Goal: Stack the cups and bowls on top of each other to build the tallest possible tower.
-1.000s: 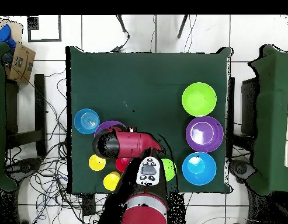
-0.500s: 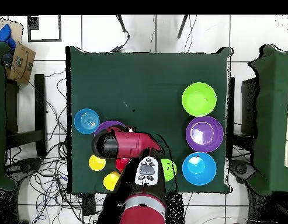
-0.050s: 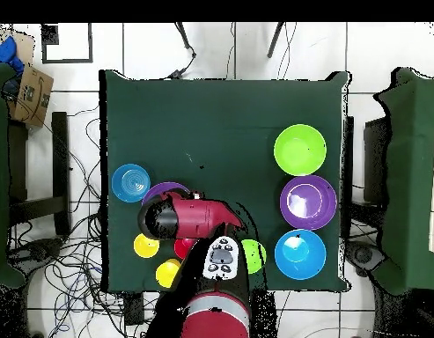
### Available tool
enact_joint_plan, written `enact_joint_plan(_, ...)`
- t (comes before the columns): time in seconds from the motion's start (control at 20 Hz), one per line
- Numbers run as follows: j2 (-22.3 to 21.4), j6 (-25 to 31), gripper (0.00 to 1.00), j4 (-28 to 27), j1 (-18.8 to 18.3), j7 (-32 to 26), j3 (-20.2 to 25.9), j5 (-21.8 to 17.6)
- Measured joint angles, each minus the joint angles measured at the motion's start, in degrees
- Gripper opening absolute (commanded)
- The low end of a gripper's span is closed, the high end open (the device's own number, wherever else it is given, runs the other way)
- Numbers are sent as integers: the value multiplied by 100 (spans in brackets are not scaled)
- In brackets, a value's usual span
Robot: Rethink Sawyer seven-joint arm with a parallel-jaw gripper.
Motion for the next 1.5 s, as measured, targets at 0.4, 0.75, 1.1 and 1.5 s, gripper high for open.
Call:
enact_joint_plan(0.4,87,-107,100,0,8,0,0,1)
enact_joint_plan(0.75,357,-379,100,-2,23,0,-2,2)
enact_joint_plan(1.1,590,-654,100,-2,83,0,-4,3)
enact_joint_plan(1.5,725,-793,100,-4,108,0,-30,3)
